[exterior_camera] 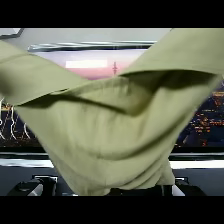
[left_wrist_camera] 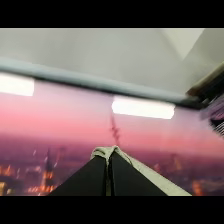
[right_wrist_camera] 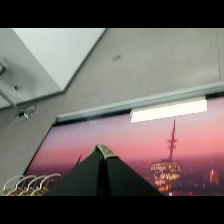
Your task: Fold the clothes and pants, and hang the long-sleeved shirts on hangers.
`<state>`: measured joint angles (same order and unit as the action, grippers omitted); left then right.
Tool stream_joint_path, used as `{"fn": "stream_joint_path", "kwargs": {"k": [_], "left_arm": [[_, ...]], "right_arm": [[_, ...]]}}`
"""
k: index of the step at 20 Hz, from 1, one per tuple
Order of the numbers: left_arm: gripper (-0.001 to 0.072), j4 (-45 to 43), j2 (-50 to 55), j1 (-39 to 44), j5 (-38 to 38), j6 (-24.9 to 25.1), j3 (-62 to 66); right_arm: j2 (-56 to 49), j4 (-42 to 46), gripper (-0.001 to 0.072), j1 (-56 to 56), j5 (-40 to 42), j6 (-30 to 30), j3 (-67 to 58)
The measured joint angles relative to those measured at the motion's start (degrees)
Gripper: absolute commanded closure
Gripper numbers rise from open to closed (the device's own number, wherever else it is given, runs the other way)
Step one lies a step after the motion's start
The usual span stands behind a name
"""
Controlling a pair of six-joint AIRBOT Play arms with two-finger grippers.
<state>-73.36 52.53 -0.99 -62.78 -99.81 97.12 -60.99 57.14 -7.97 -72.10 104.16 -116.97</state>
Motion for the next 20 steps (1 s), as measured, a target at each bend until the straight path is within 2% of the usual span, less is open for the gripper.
{"fn": "stream_joint_path", "kwargs": {"k": [4, 8, 11, 12, 13, 14, 15, 16, 20], "left_arm": [[0.0679, 0.0, 15.0, 1.0, 11.2, 0.7, -7.0], [0.0677, 1.0, 30.9, 3.8, 23.6, 1.9, -8.9], [0.0661, 3.1, 40.2, 5.4, 28.8, 2.3, -9.4], [0.0540, 4.5, 42.5, 5.7, 28.9, 2.4, -9.5], [0.0281, 6.3, 44.5, 6.0, 28.8, 2.5, -9.5], [0.0080, 8.2, 45.9, 6.1, 27.8, 2.5, -9.6], [0.0078, 10.0, 46.9, 6.1, 26.5, 2.5, -9.6], [0.0078, 11.5, 47.3, 5.8, 25.0, 2.6, -9.6], [0.0078, 15.1, 44.6, 2.4, 14.9, 2.7, -8.2]], "right_arm": [[-17.2, -1.4, 0.0680, 0.9, 0.1, -0.3, 1.8], [-33.9, -2.1, 0.0680, 4.7, 9.2, -2.4, 2.3], [-43.1, -1.9, 0.0679, 7.3, 15.4, -3.6, 2.4], [-45.5, -2.0, 0.0679, 8.0, 16.7, -4.0, 2.4], [-47.5, -1.9, 0.0661, 8.6, 17.0, -4.3, 2.4], [-48.9, -1.9, 0.0528, 9.0, 17.1, -4.6, 2.4], [-49.7, -2.1, 0.0339, 9.2, 16.9, -4.8, 2.4], [-50.0, -2.0, 0.0191, 9.0, 15.9, -5.1, 2.4], [-45.8, -1.6, 0.0182, 5.5, 5.6, -9.2, 2.4]]}}
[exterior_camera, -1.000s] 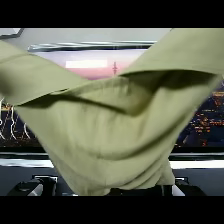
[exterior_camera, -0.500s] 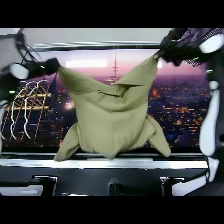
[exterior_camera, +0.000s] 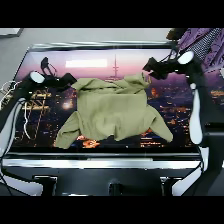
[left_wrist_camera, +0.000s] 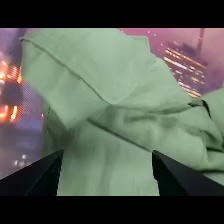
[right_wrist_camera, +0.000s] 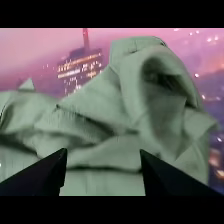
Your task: Fold the clothes and pants, and hang the long-sleeved shirts on hangers.
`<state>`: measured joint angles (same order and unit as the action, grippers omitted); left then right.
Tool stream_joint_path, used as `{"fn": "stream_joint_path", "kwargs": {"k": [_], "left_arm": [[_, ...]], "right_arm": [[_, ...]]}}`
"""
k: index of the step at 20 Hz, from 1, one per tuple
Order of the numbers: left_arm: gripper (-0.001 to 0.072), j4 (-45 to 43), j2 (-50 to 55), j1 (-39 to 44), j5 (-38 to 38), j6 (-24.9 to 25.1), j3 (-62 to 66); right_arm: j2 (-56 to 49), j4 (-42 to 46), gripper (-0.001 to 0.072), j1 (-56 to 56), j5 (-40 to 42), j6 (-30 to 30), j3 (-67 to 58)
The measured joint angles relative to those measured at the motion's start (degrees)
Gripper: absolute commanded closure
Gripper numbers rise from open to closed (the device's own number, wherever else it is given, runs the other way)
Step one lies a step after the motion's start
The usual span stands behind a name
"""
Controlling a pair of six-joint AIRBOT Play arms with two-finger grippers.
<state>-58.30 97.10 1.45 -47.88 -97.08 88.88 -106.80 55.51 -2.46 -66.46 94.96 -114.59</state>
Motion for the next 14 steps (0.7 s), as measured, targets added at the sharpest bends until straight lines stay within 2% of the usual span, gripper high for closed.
{"fn": "stream_joint_path", "kwargs": {"k": [3, 5, 7, 9, 14], "left_arm": [[0.0078, -0.1, -5.5, -3.8, -9.6, 0.0, -0.4], [0.0078, -2.1, -10.4, -5.5, -14.2, 0.0, -3.9], [0.0079, -3.1, -16.1, -6.1, -16.2, 0.0, -10.8], [0.0082, -2.4, -21.9, -5.4, -16.4, 0.0, -19.7], [0.0089, -0.1, -29.7, 0.5, -13.3, 0.0, -37.0]], "right_arm": [[6.9, 3.2, 0.0166, -4.3, -11.5, -4.4, 1.5], [13.0, 4.6, 0.0166, -7.1, -14.8, -5.7, 7.0], [19.7, 5.4, 0.0149, -8.7, -15.2, -6.4, 16.3], [26.3, 4.8, 0.0053, -9.0, -14.5, -6.8, 28.4], [36.6, 1.2, 0.0054, -6.3, -7.2, -7.0, 57.0]]}}
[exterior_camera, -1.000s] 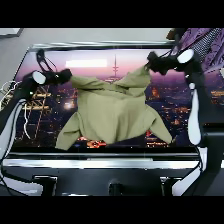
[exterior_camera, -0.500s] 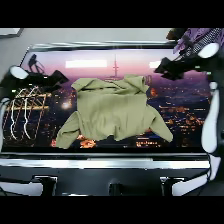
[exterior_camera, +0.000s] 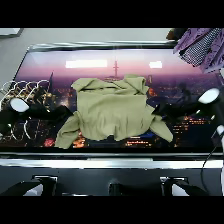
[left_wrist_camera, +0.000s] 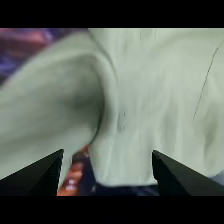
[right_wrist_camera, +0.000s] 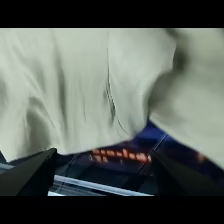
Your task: Fold the clothes and pants, and hang the long-sleeved shirts on hangers.
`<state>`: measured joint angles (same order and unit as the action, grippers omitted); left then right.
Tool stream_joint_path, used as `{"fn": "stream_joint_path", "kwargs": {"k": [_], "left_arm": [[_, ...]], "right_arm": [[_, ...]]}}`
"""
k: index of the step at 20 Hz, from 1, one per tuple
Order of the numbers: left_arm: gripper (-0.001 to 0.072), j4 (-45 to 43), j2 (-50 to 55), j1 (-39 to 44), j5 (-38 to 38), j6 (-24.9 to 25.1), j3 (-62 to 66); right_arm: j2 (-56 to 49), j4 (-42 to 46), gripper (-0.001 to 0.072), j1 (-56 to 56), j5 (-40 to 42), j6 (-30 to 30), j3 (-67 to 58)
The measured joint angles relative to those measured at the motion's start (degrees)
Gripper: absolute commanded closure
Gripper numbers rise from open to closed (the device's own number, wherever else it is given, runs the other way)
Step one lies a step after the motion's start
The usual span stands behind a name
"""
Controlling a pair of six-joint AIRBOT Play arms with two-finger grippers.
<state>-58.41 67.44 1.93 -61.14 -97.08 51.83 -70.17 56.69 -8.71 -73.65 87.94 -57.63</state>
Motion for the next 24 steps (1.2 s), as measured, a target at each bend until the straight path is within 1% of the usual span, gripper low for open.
{"fn": "stream_joint_path", "kwargs": {"k": [4, 5, 6, 9, 10, 11, 12, 13, 15, 17, 18, 19, 24], "left_arm": [[0.0089, 0.6, -0.9, 3.9, 2.6, 0.1, -4.6], [0.0088, 0.7, -0.9, 4.4, 2.9, 0.1, -5.1], [0.0089, 0.7, -1.0, 4.8, 3.2, 0.1, -5.4], [0.0082, 0.8, -1.0, 5.6, 3.6, 0.2, -6.0], [0.0081, 0.8, -1.0, 6.0, 3.6, 0.2, -6.1], [0.0081, 0.8, -0.8, 6.3, 3.1, 0.2, -6.2], [0.0080, 0.8, -0.6, 6.8, 2.4, 0.2, -6.4], [0.0080, 0.9, -0.3, 7.3, 2.0, 0.2, -6.7], [0.0080, 1.9, 0.6, 8.8, 1.1, 0.0, -7.9], [0.0080, 3.8, 1.7, 10.4, 1.6, -0.4, -9.4], [0.0052, 4.8, 2.3, 11.3, 2.4, -0.5, -9.9], [-0.0013, 5.5, 2.9, 12.2, 3.1, -0.8, -10.3], [-0.0013, 7.4, 5.7, 15.5, 8.1, -3.5, -11.1]], "right_arm": [[1.7, -3.4, 0.0059, 4.0, 9.6, 1.3, 12.4], [1.2, -4.0, 0.0067, 5.1, 11.5, 1.8, 14.0], [0.4, -4.5, 0.0095, 6.1, 13.0, 2.0, 15.1], [-2.7, -6.6, 0.0098, 8.8, 17.4, 1.7, 16.9], [-3.6, -7.4, 0.0135, 9.4, 18.8, 1.7, 17.1], [-4.3, -8.5, 0.0233, 9.8, 20.1, 1.7, 17.3], [-4.7, -9.2, 0.0483, 10.1, 21.6, 1.7, 17.4], [-5.1, -9.3, 0.0655, 10.3, 23.0, 1.7, 17.5], [-5.2, -10.2, 0.0679, 10.6, 24.0, 2.1, 17.5], [-4.7, -10.5, 0.0679, 10.7, 24.3, 2.4, 17.5], [-4.2, -10.6, 0.0679, 10.8, 24.2, 2.6, 17.5], [-3.7, -10.7, 0.0679, 10.8, 24.2, 2.6, 17.5], [-0.5, -10.9, 0.0679, 10.8, 22.7, 2.8, 17.5]]}}
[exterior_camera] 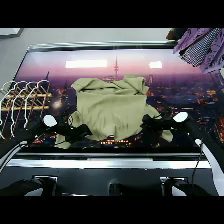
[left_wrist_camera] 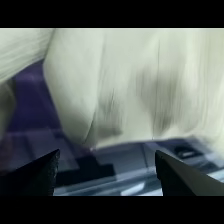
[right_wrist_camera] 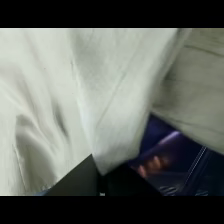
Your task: Fold the clothes and pants, and hang the long-sleeved shirts on hangers.
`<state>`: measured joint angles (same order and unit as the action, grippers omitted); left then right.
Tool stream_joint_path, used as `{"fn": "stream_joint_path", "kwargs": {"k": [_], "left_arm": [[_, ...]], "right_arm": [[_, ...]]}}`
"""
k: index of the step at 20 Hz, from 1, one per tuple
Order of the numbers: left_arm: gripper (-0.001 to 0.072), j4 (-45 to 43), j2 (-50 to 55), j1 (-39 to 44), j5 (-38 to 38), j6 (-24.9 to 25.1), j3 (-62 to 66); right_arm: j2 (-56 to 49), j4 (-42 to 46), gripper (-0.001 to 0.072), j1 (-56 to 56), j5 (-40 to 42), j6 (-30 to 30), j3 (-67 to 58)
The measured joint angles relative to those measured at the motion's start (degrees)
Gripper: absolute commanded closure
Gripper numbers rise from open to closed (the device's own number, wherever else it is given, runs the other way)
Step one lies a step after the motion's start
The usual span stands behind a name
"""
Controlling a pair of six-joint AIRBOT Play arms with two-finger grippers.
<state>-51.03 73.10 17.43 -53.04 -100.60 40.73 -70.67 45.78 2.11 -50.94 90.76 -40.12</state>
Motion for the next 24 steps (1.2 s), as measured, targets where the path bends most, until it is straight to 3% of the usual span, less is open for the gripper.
{"fn": "stream_joint_path", "kwargs": {"k": [1, 2, 3, 4, 9, 14, 19, 22, 24], "left_arm": [[0.0066, 0.4, 0.5, 0.3, 1.7, -0.4, -0.1], [0.0273, 1.1, 0.9, 0.5, 3.3, -0.6, -0.1], [0.0529, 1.8, 1.3, 0.6, 5.0, -0.9, -0.1], [0.0678, 2.3, 1.7, 0.7, 6.1, -1.0, -0.1], [0.0680, 3.3, 0.6, 0.0, 7.1, -1.1, 0.5], [0.0681, -3.2, -12.6, -0.5, -5.6, -4.1, 0.8], [0.0681, -10.4, -28.0, 4.0, -22.2, -10.6, 0.8], [0.0681, -9.7, -31.4, 6.8, -25.7, -14.7, 2.1], [0.0681, -8.9, -30.1, 7.5, -26.3, -15.3, 4.0]], "right_arm": [[0.6, 0.0, 0.0679, 0.0, -0.5, 0.0, 0.0], [1.1, 0.0, 0.0679, 0.0, -1.0, 0.2, 0.0], [1.6, 0.0, 0.0679, 0.0, -1.7, 0.2, 0.0], [2.1, 0.0, 0.0679, 0.0, -2.3, 0.4, 0.0], [5.8, 0.1, 0.0680, 0.0, -5.2, 1.5, 0.0], [17.8, 6.5, 0.0680, 0.0, -18.3, 7.8, 0.0], [35.2, 12.0, 0.0680, 0.0, -37.8, 22.3, 0.0], [40.3, 11.4, 0.0679, 0.0, -43.2, 30.6, 0.0], [39.0, 10.6, 0.0679, -0.1, -43.4, 32.9, 0.0]]}}
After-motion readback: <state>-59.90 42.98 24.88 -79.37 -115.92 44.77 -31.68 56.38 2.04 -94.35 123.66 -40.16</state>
